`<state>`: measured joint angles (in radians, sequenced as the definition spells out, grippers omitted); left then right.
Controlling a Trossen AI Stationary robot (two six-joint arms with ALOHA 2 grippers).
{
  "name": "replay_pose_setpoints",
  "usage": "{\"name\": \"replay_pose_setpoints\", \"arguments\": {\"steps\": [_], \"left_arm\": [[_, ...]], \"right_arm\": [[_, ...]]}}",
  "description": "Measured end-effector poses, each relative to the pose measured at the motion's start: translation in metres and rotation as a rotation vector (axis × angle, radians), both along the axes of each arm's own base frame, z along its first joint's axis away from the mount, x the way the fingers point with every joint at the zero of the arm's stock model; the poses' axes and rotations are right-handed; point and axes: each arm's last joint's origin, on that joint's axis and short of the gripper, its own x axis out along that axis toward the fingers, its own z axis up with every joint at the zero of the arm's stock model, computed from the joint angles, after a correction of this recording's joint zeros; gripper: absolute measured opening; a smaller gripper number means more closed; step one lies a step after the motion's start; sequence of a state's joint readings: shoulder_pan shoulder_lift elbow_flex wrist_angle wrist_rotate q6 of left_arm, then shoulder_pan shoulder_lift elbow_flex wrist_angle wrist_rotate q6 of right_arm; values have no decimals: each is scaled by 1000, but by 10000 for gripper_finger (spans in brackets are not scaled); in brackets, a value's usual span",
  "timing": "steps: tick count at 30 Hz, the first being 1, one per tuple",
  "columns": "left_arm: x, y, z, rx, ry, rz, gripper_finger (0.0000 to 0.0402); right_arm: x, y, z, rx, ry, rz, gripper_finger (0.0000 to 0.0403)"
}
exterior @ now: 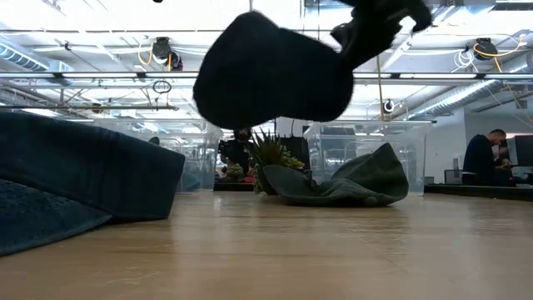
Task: Pick & Place hat
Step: Put the top blue cap into the left transparent bin
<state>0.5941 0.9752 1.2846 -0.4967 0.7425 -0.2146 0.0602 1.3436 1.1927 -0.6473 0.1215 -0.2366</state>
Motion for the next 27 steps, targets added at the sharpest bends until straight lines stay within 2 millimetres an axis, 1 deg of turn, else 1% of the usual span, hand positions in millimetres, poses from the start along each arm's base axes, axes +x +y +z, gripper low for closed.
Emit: {"name": "replay_pose_setpoints", "arguments": {"steps": [6, 13, 22, 27], "left_arm": [[0, 0, 0, 0, 0, 0, 285], [0, 0, 0, 38, -7, -6, 285], [2, -7, 0, 136, -29, -77, 285], [6, -15, 0, 142, -27, -95, 285]], "right_arm": [[-17, 3, 18, 88, -61, 7, 0], [-26, 6, 29, 225, -100, 46, 0], [-22, 14, 37, 436, -162, 222, 0], [-18, 12, 46, 571, -233, 283, 0]]}}
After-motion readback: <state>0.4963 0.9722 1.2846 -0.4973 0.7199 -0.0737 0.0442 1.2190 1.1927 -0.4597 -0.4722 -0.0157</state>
